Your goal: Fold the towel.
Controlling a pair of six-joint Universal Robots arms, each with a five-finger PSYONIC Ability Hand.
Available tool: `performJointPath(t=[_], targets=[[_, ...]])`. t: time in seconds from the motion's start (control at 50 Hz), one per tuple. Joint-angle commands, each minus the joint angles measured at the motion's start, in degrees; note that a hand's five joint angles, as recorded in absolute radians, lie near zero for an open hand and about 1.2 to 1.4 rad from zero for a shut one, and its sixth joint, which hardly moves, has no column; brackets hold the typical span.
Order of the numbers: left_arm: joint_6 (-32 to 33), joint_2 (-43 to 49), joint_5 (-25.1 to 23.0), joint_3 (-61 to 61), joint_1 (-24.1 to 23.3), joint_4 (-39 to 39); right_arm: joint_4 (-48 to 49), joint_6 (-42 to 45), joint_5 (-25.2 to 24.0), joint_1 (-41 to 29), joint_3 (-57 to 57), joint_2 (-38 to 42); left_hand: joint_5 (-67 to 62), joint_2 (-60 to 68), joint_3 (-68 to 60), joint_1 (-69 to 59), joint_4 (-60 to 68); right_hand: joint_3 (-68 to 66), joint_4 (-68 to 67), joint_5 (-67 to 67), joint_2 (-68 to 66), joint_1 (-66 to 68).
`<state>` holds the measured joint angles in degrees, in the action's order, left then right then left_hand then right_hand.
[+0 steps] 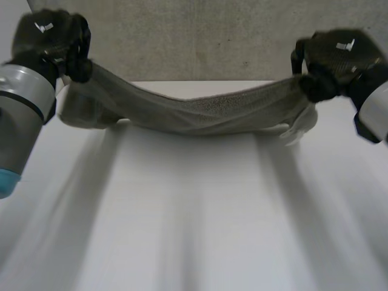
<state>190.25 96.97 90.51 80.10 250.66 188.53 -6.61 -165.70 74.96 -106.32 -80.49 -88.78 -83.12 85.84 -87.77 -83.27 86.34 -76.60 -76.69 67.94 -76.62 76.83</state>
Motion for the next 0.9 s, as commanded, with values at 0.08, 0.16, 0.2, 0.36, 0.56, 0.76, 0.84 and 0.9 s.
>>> performJointPath(t=[0.08,0.16,0.2,0.36,0.56,0.76,0.84,0.9], targets=[[0.7,5.3,-1.7,8.7,1.4,-0.4,-9.7,8.6,-2.5,0.4,1.0,9.0,13.1,-5.8,7.8,3.3,-6.3,-3.4,-3.3,2.1,-3.4,3.2],[2.1,10.5,-1.7,11.8,2.0,-0.6,-9.9,14.0,-1.9,0.4,-0.9,13.5,13.1,-5.8,7.8,3.3,-6.3,-3.4,-3.3,2.1,-3.4,3.2],[3.6,13.5,-1.7,13.8,2.1,-0.6,-9.9,16.5,-1.8,0.4,-2.0,15.5,13.1,-5.8,7.8,3.3,-6.3,-3.4,-3.3,2.1,-3.4,3.2],[10.2,20.4,-1.5,20.2,2.1,3.6,-8.9,21.3,-1.1,0.9,-6.3,20.7,13.1,-5.8,7.8,3.3,-6.3,-3.4,-3.3,2.1,-3.4,3.2],[10.5,19.3,-1.6,23.1,2.6,9.7,-1.2,21.3,0.0,1.1,-15.1,20.1,13.1,-5.8,7.8,3.3,-6.3,5.9,6.0,-7.2,5.9,-6.1],[10.6,19.3,-1.2,24.2,2.5,11.0,2.6,20.3,6.0,1.3,-17.9,19.9,53.3,-46.0,47.9,43.4,-46.5,41.4,41.5,-42.8,41.5,-41.7],[10.6,18.9,-1.2,24.8,2.5,11.0,3.1,19.5,7.7,1.5,-19.3,19.6,53.3,-46.0,47.9,43.4,-46.5,51.2,51.3,-52.5,51.2,-51.4],[10.6,18.5,-1.2,25.2,2.5,11.0,3.1,19.5,7.9,1.8,-19.8,19.6,53.1,-45.8,47.8,43.3,-46.3,51.7,51.8,-53.1,51.7,-51.9]])
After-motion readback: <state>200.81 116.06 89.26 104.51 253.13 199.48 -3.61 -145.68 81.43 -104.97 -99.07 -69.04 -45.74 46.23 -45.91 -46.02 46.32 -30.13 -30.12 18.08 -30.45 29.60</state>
